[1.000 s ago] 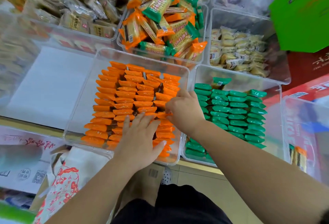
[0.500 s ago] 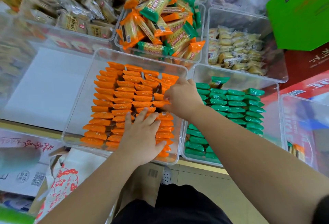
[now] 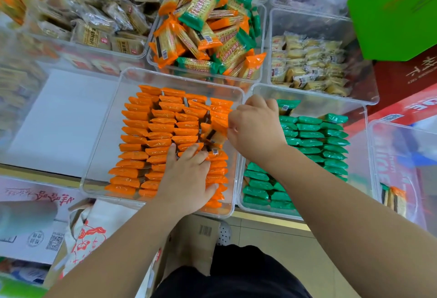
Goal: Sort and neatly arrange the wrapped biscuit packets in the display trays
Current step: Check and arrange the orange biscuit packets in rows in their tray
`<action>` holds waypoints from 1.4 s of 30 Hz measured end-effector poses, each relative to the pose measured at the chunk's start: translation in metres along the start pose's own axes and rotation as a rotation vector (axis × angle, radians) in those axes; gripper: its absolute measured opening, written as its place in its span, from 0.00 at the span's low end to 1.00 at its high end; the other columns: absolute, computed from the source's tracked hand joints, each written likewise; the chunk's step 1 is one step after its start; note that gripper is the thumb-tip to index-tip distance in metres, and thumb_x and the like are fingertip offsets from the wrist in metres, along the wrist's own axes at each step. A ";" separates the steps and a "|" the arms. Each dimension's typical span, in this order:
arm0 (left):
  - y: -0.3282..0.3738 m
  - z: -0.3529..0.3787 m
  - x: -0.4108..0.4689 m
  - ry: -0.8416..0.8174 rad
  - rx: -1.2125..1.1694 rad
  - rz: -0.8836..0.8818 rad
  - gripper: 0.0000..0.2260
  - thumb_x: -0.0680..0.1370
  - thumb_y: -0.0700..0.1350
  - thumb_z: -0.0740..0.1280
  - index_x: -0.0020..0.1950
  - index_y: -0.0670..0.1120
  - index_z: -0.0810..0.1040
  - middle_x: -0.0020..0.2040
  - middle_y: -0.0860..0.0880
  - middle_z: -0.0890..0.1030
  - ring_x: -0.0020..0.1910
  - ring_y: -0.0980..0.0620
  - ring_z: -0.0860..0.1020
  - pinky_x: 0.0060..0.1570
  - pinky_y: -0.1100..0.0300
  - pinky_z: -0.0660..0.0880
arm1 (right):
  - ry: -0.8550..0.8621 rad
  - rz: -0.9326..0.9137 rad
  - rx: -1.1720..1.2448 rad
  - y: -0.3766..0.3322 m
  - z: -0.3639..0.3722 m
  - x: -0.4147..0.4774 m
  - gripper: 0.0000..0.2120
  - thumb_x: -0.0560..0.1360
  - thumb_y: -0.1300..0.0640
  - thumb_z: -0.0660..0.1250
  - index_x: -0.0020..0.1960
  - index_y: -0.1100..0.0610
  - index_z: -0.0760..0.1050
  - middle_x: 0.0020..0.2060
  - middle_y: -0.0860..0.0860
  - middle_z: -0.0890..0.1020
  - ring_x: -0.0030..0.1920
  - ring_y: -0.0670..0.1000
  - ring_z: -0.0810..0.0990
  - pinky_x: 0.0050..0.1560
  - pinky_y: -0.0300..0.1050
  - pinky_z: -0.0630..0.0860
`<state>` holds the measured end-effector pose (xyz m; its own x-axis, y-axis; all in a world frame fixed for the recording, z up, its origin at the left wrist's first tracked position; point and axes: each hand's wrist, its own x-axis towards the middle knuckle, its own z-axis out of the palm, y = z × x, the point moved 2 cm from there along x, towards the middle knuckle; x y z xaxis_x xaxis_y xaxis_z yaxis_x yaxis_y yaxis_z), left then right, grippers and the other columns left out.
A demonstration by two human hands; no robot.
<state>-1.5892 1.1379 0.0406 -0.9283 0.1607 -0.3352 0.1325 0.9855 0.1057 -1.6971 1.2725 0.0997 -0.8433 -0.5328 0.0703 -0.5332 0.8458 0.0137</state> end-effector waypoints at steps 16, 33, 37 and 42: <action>0.012 -0.023 -0.041 0.085 -0.418 -0.107 0.21 0.81 0.58 0.59 0.71 0.50 0.76 0.71 0.51 0.75 0.72 0.47 0.69 0.70 0.50 0.64 | -0.051 0.605 1.155 0.041 -0.032 -0.130 0.10 0.74 0.58 0.74 0.36 0.55 0.76 0.28 0.43 0.75 0.31 0.43 0.69 0.36 0.40 0.66; 0.049 -0.091 -0.156 0.361 -1.619 -0.509 0.09 0.78 0.37 0.69 0.40 0.45 0.86 0.38 0.41 0.82 0.39 0.43 0.77 0.42 0.52 0.74 | -0.249 0.526 1.820 0.005 -0.071 -0.199 0.10 0.73 0.50 0.75 0.38 0.53 0.79 0.36 0.52 0.78 0.39 0.50 0.73 0.42 0.43 0.70; 0.053 -0.097 -0.166 0.326 -1.654 -0.447 0.12 0.79 0.36 0.67 0.38 0.45 0.85 0.34 0.44 0.78 0.38 0.44 0.73 0.40 0.54 0.71 | -0.330 0.544 2.204 -0.001 -0.068 -0.200 0.11 0.70 0.52 0.78 0.37 0.54 0.77 0.37 0.52 0.76 0.38 0.49 0.75 0.37 0.41 0.75; 0.059 -0.097 -0.171 0.331 -1.703 -0.433 0.12 0.79 0.36 0.65 0.40 0.45 0.84 0.37 0.42 0.80 0.39 0.43 0.75 0.41 0.54 0.72 | -0.398 0.487 2.414 -0.006 -0.064 -0.202 0.13 0.71 0.53 0.77 0.42 0.56 0.73 0.44 0.56 0.76 0.41 0.51 0.76 0.39 0.44 0.72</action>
<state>-1.4562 1.1637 0.1950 -0.8487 -0.2961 -0.4382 -0.3855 -0.2208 0.8959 -1.5195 1.3762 0.1488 -0.6905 -0.6187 -0.3746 0.6995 -0.4393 -0.5637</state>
